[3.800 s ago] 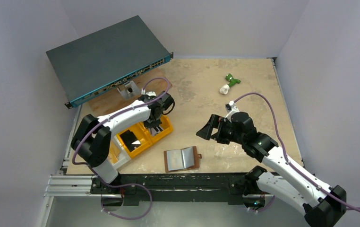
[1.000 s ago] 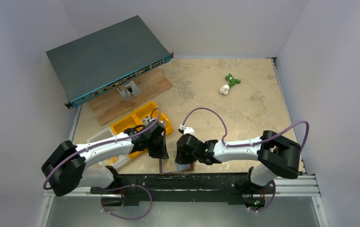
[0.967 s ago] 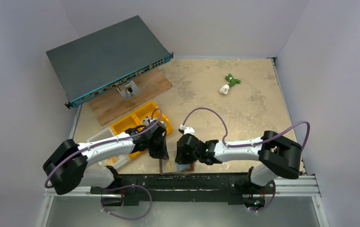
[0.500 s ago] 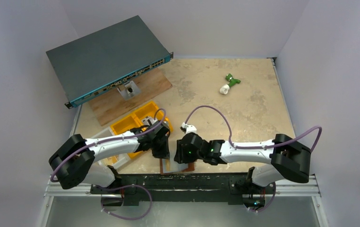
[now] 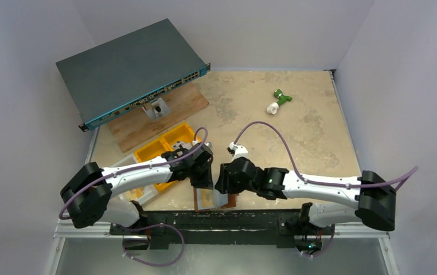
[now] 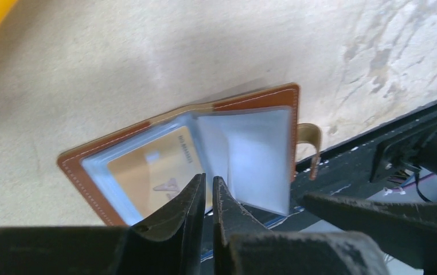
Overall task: Take the credit cards out of the card holder
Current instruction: Remove the credit card from the card holder.
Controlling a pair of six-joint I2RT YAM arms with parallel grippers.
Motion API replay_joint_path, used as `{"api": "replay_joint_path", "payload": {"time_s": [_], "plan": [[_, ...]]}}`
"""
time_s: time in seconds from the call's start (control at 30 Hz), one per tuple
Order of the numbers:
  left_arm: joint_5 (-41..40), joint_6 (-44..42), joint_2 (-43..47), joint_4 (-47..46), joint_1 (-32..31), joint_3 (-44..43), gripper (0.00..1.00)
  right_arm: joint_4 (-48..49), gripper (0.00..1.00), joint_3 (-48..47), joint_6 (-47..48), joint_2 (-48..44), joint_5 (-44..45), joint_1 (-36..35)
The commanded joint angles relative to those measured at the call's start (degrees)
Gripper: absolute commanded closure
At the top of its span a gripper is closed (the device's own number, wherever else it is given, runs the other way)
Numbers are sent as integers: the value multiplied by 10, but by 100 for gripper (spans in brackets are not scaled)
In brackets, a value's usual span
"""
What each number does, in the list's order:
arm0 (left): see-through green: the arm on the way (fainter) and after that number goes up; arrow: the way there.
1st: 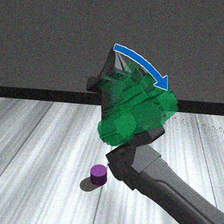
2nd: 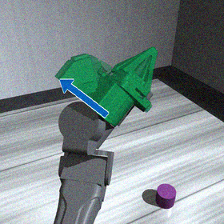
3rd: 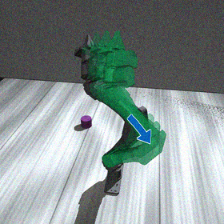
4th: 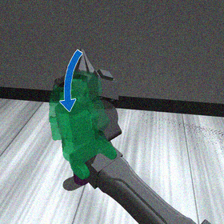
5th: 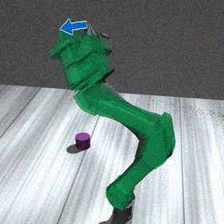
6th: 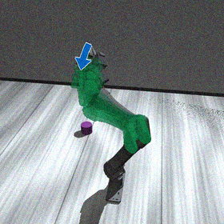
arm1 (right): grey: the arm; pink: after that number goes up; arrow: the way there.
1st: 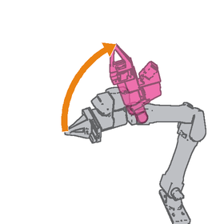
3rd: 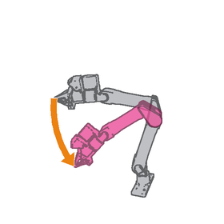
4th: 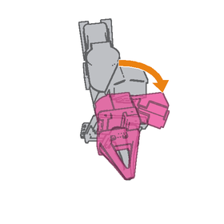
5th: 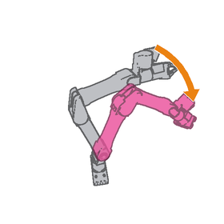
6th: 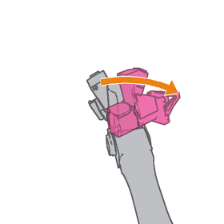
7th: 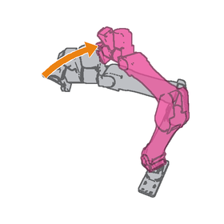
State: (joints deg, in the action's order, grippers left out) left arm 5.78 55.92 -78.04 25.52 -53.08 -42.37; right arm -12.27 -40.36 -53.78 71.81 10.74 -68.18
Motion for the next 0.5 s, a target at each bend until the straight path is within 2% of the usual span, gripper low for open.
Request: {"api": "replay_joint_path", "payload": {"time_s": [0.0, 0.3, 0.47], "plan": [[18, -8, -25, -22, -5, -38, 90, -30, 60, -9, -17, -54, 38, 2], [72, 10, -151, -88, -10, -71, 90, -48, 60, 10, -34, -95, 45, 2], [73, 16, -152, -89, -11, -70, 89, -35, 60, 20, -39, -90, 32, 2]]}}
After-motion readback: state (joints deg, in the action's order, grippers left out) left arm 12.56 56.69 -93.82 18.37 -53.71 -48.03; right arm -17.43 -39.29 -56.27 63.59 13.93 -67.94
